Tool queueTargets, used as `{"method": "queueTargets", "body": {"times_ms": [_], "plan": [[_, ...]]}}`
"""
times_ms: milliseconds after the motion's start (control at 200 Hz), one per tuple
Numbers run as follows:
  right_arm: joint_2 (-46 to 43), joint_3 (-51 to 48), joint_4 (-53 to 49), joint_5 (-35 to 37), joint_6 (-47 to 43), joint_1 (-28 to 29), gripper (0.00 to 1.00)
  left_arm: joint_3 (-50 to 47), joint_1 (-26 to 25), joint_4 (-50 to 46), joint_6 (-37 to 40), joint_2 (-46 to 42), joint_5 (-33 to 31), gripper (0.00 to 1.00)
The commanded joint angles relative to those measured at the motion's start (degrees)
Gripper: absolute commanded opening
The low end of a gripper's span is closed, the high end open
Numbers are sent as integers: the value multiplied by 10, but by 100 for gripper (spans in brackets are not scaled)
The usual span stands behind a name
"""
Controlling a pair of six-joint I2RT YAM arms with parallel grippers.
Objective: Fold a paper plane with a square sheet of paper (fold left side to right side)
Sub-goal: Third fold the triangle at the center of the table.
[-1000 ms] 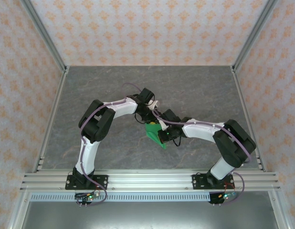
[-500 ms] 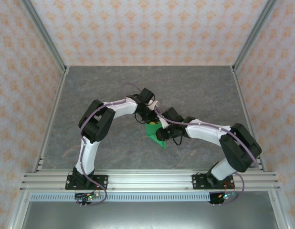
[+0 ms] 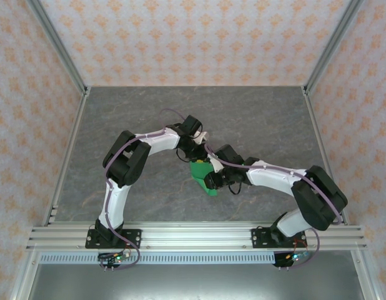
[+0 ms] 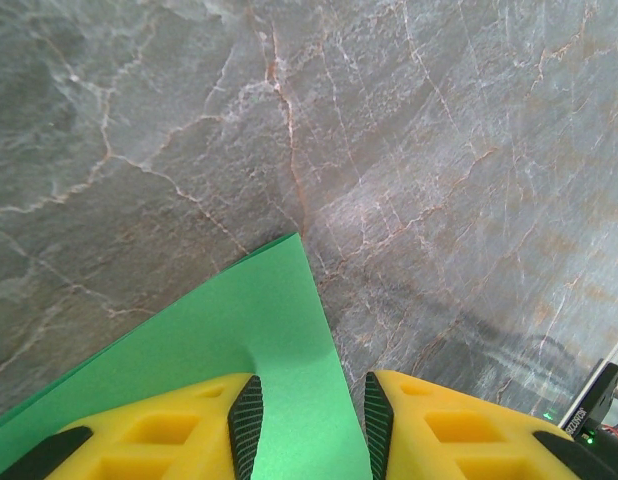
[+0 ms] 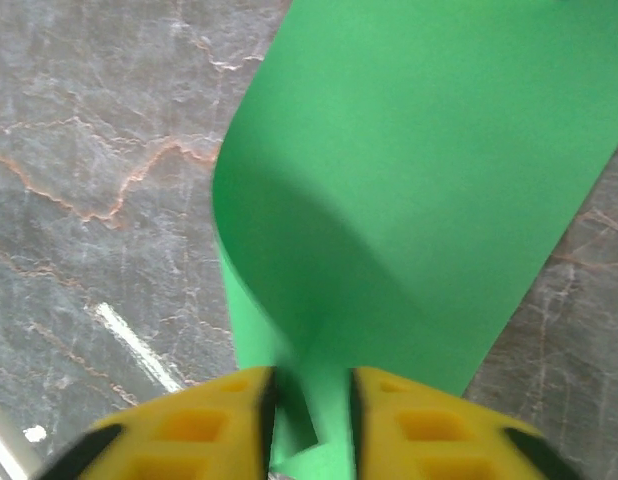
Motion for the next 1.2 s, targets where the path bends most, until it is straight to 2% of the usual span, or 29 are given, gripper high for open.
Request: {"method": "queueTargets", "body": {"times_ms": [0, 45, 115, 210, 575, 1196], "plan": [[-21, -10, 28, -14, 7, 5, 13, -17, -13, -26, -6, 7, -35, 37], [-21, -10, 27, -7, 7, 5, 5, -16, -13, -26, -6, 8, -34, 37], [-22, -9, 21, 13, 8, 4, 3, -16, -12, -28, -6, 8, -34, 37], [-19, -11, 20, 44, 11, 1, 4, -16, -12, -28, -5, 8, -35, 37], [35, 1, 53, 19, 4, -21, 6, -18, -13, -28, -4, 10, -34, 37], [52, 14, 47, 53, 16, -31, 6, -21, -12, -25, -5, 10, -33, 37]]}}
